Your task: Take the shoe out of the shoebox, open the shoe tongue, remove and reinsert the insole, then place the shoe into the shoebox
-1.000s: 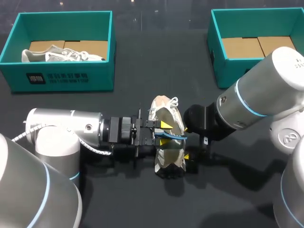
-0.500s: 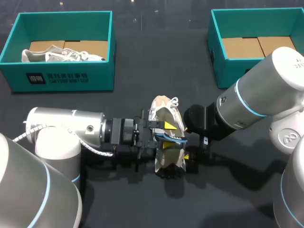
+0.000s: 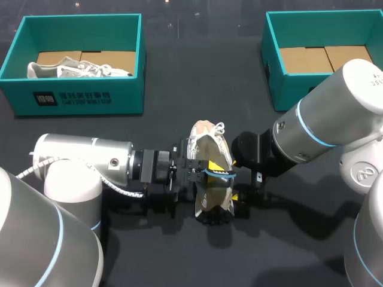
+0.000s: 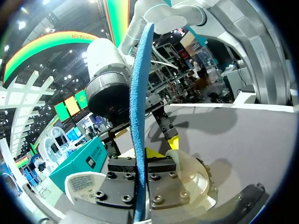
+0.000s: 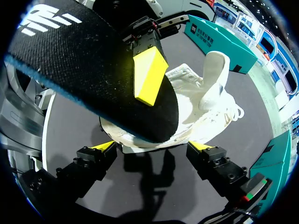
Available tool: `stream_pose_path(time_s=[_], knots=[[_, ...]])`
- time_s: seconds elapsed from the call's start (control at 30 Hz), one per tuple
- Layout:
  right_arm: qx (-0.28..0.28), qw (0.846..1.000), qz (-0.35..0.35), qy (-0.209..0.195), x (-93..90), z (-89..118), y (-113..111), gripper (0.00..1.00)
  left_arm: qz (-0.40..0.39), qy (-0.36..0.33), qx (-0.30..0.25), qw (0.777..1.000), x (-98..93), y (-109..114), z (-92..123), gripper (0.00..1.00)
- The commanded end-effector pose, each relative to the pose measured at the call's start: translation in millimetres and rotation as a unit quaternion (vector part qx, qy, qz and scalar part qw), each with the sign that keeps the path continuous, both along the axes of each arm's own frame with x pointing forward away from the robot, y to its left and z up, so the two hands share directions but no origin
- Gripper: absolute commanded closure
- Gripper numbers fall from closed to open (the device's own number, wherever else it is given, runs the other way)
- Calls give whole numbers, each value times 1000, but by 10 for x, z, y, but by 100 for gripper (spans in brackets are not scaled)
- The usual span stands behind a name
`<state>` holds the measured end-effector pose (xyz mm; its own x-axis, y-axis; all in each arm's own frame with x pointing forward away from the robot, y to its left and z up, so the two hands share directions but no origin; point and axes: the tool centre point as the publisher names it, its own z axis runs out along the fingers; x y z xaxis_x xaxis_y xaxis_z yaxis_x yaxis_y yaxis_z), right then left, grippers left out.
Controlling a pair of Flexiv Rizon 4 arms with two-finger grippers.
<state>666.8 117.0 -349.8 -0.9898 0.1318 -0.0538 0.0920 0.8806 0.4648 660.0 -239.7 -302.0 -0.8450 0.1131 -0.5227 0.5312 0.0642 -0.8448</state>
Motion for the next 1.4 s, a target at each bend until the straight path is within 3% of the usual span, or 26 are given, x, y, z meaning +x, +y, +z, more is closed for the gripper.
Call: stream_pose_path(time_s=[0.03,0.4,0.8,0.83,0.87,0.97,1.4], knots=[[0,1000,0,-1,-12,-4,-3,0,-5,1,5,1000,64,6,-67,100],[0,1000,0,-1,-12,-4,-3,0,9,18,25,999,281,53,-257,100],[0,1000,0,-1,-12,-4,-3,0,10,35,34,999,332,109,-359,100],[0,1000,0,-1,-12,-4,-3,0,9,37,32,999,319,116,-346,95],[0,1000,0,-1,-12,-4,-3,0,8,37,30,999,311,119,-327,77],[0,1000,0,-1,-12,-4,-3,0,3,38,23,999,265,126,-252,69],[0,1000,0,-1,-12,-4,-3,0,-27,-4,3,1000,14,59,-10,65]])
